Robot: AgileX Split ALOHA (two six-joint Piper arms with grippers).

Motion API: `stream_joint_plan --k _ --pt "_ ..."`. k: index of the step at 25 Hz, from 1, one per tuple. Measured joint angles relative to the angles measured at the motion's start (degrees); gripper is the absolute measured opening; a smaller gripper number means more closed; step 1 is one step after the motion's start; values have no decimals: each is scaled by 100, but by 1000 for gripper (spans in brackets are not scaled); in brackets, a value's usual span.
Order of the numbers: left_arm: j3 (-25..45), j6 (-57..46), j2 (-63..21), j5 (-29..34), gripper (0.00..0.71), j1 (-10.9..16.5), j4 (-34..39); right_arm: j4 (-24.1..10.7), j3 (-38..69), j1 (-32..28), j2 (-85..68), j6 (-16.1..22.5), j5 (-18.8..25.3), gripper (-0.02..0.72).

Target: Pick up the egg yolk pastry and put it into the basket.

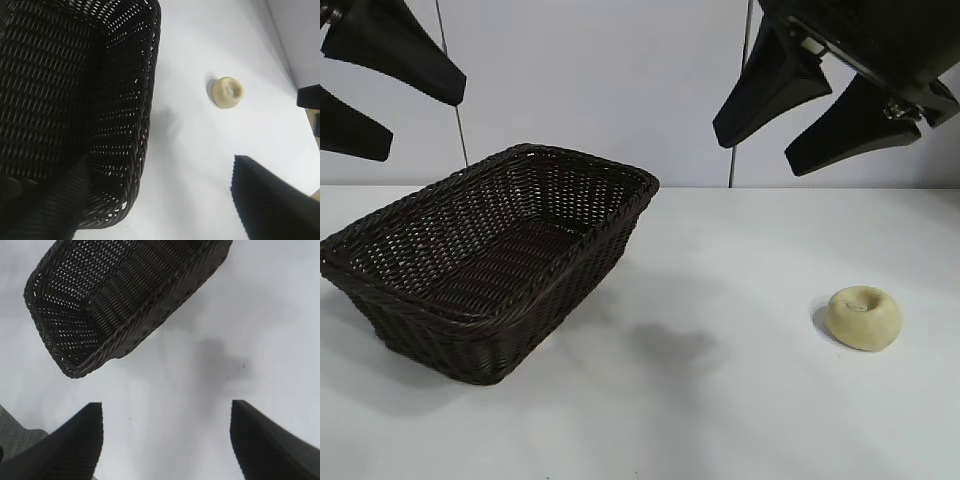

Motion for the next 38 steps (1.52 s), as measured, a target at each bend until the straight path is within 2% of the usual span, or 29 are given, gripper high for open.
stream_joint_plan --k 12,23,27,30,33,35,38 --pt "0 0 0 -11 568 0 0 0 0 0 0 0 0 516" --pt "0 -137 0 -310 568 0 -17 0 0 0 0 0 0 516" --pt "0 -1417 0 -408 568 0 98 0 0 0 0 0 0 516" --pt "0 -2754 0 -408 568 0 702 0 0 0 0 0 0 516" --pt "0 -4377 0 -235 568 0 1842 0 0 0 0 0 0 516" --pt "0 -5452 0 8 568 0 2848 0 0 0 0 0 0 516" --pt "-6 -6619 0 441 568 0 3870 0 0 0 0 0 0 516"
